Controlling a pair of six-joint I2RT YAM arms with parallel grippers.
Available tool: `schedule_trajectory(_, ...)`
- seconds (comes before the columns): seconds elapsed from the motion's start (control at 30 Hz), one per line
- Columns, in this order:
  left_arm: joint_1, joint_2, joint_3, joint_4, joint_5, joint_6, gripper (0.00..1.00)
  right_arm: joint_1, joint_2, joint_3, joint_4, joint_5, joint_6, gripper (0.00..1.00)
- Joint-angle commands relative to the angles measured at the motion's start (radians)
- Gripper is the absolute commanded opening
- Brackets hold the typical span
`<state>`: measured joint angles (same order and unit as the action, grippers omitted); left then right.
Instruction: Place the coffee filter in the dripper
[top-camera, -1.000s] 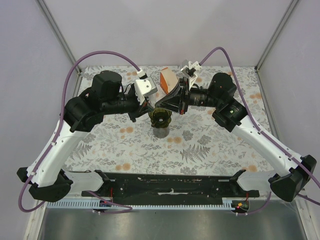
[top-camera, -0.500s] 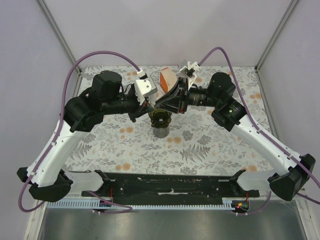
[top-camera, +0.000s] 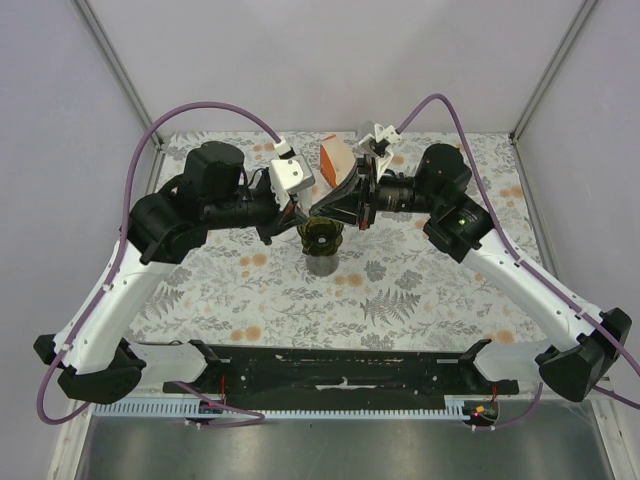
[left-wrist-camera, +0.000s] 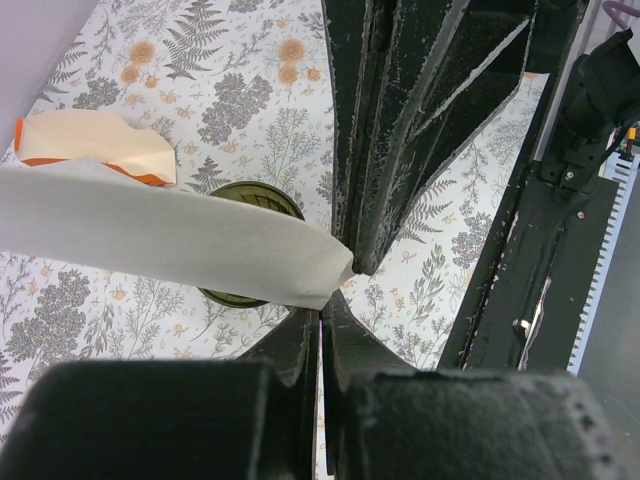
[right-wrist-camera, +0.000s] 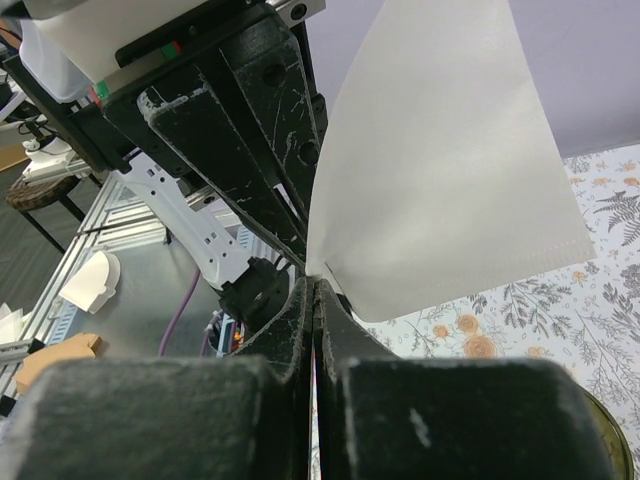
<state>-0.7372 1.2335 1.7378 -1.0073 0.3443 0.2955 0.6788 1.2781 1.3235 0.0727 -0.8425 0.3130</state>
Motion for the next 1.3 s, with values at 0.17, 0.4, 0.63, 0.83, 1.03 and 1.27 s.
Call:
schedule_trajectory(0.17, -0.004, -0.011, 0.023, 0.004, 0.028, 0.011, 0.02, 0.004, -0.072, -0.003, -0.03, -0.006, -0.106, 0.0)
schedule_trajectory(0.4, -0.004, -0.011, 0.023, 0.003, 0.032, 0.014, 0.02, 0.004, -0.095, -0.009, -0.053, 0.02, -0.146, 0.01)
schedule_trajectory(0.63, -0.004, -0.009, 0.022, 0.003, 0.033, 0.017, 0.02, 0.005, -0.088, -0.021, -0.018, 0.025, -0.129, 0.5)
schedule_trajectory(0.83, -0.004, -0.002, 0.025, 0.003, 0.036, 0.017, 0.02, 0.005, -0.042, 0.014, -0.004, 0.019, -0.091, 0.52)
schedule_trajectory(1.03, -0.004, -0.003, 0.026, 0.001, 0.036, 0.017, 0.02, 0.01, -0.02, 0.029, 0.002, -0.004, -0.08, 0.46)
schedule_trajectory(1.27, -0.004, -0.002, 0.026, 0.003, 0.039, 0.021, 0.02, 0.008, -0.016, 0.039, 0.018, -0.027, -0.069, 0.32)
